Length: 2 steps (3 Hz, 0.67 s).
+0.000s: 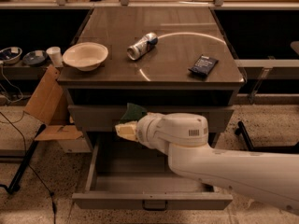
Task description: Close middle drawer
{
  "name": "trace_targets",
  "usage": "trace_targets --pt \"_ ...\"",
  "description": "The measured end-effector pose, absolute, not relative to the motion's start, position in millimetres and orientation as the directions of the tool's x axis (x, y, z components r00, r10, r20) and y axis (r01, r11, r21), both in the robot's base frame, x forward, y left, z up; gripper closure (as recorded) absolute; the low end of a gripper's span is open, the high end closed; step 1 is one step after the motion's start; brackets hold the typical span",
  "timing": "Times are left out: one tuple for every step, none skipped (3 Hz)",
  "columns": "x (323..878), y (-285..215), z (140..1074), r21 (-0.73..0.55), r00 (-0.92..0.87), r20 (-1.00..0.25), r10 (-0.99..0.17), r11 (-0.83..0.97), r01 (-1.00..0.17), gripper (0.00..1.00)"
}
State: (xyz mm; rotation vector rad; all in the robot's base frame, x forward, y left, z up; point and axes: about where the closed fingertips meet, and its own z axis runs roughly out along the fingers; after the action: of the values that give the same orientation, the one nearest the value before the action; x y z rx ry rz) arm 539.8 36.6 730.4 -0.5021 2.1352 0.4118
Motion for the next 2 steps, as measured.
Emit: trace_targets --pt "543 36 681 0.058 -0.529 -0.813 -0.244 0.870 -0.490 1.00" --pt "518 92 630 0.005 -0.483 -0.808 -0.337 0.816 -0.578 1.00"
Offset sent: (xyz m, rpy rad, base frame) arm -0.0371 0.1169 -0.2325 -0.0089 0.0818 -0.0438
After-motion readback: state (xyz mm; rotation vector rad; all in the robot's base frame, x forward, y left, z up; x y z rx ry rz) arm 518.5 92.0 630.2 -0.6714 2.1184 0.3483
